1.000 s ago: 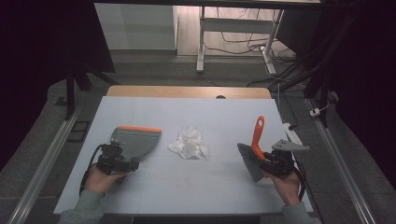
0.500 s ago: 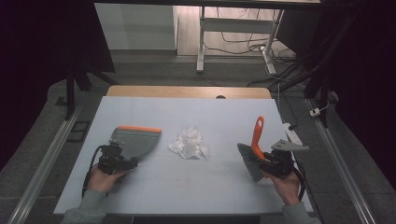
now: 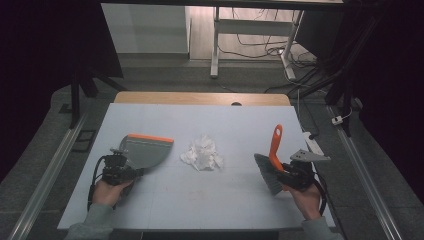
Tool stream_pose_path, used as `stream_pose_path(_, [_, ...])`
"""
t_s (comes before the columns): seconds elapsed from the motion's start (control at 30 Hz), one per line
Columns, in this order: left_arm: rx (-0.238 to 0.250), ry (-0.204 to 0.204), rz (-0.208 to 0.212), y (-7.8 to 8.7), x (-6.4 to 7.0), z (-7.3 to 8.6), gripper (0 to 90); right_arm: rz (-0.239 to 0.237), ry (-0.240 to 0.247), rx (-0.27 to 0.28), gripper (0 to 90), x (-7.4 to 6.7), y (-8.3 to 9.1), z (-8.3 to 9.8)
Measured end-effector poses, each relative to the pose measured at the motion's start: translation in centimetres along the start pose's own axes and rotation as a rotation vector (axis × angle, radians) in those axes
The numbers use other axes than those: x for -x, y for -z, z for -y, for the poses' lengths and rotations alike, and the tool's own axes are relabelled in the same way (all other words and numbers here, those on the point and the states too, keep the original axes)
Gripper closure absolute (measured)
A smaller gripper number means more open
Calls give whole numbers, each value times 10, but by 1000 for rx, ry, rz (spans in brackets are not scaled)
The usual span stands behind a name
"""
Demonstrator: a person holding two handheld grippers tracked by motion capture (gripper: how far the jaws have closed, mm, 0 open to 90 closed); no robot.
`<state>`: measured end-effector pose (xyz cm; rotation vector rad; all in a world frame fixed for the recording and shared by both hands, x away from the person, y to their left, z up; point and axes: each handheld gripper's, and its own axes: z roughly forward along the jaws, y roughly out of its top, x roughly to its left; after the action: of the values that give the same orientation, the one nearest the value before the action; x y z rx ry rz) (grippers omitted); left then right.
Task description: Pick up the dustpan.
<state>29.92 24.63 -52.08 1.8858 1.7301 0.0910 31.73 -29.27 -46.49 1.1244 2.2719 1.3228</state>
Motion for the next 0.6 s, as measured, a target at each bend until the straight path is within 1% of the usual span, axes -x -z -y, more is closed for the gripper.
stream_pose_path(0.13, [6,1,3,1,-1,0,613,2,-1,1,703,0,0,0])
stream_pose_path(0.43, [10,-14,2,2,-2,0,616,5,-3,4,703,0,1,0])
stream_pose_path(0.47, [20,-18,0,4,-1,0,617,5,-3,4,703,1,0,0])
stream_pose_path(0.6, [37,-27,-5,7,-1,0,618,8,-4,4,703,0,1,0])
